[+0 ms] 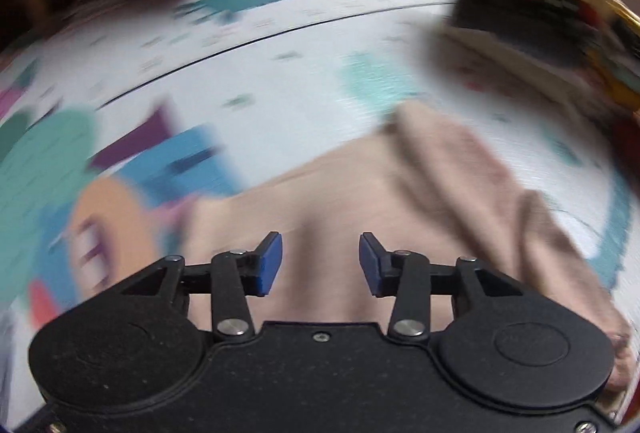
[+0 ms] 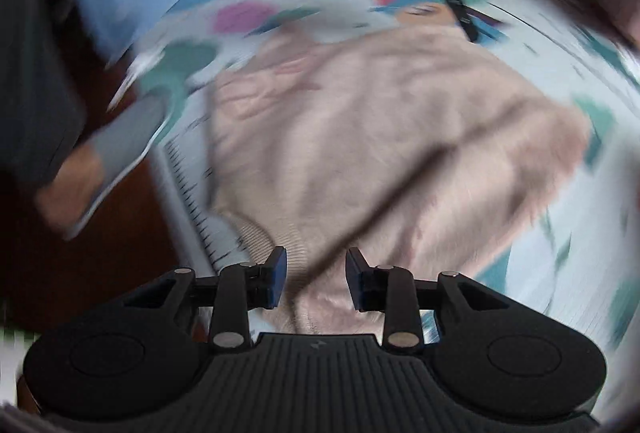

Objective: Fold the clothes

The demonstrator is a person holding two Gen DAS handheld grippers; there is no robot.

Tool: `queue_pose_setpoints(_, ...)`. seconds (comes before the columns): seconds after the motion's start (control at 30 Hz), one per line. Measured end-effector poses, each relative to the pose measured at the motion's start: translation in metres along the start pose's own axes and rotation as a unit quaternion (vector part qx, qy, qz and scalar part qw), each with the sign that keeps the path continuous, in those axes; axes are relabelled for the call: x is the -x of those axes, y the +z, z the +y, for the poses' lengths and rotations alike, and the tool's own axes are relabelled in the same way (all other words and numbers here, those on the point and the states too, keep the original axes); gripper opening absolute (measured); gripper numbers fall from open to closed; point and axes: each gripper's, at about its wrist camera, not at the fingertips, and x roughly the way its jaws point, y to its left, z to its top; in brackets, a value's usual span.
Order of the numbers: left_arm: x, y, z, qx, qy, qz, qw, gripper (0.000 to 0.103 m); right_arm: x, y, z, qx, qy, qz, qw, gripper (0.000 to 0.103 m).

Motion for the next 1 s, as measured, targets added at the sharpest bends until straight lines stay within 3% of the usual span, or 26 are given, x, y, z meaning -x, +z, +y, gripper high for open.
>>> queue_pose_setpoints(0.13, 0.002, -0.016, 0.044, 0.045, 0.05, 0.035, 0.9971, 0.046, -0.006, 0.046, 0.036, 0.082, 0.019, 0.059, 0.995, 0.052)
queue_pose_setpoints(0.3, 0.007, -0.032, 0.073, 0.08, 0.069, 0.054, 0.993, 0.05, -0.046, 0.086, 0.089, 0.07, 0.019, 0.048, 0.996, 0.053)
queue_pose_setpoints(0.37, 0.009, -0.038, 0.078, 0.088, 0.067, 0.056, 0.9923, 0.051, -0.074, 0.1, 0.112, 0.046, -0.01, 0.022, 0.999, 0.053)
queue_pose_setpoints(0.43, 0.008, -0.042, 0.075, 0.086, 0.063, 0.06, 0.9925, 0.051, -0.107, 0.107, 0.14, 0.015, -0.069, -0.006, 0.997, 0.053)
queue_pose_setpoints(0.57, 0.006, -0.052, 0.071, 0.082, 0.054, 0.068, 0.9929, 0.052, -0.158, 0.115, 0.19, -0.06, -0.171, -0.034, 0.983, 0.052)
queue_pose_setpoints(0.67, 0.005, -0.06, 0.071, 0.076, 0.048, 0.073, 0.9933, 0.052, -0.175, 0.118, 0.211, -0.073, -0.199, -0.036, 0.977, 0.05)
queue_pose_setpoints(0.87, 0.003, -0.063, 0.079, 0.082, 0.046, 0.073, 0.9929, 0.053, -0.192, 0.131, 0.222, 0.014, -0.217, -0.032, 0.976, 0.054)
queue_pose_setpoints(1.0, 0.002, -0.062, 0.08, 0.087, 0.028, 0.072, 0.9932, 0.053, -0.193, 0.119, 0.218, -0.006, -0.214, -0.012, 0.977, 0.056)
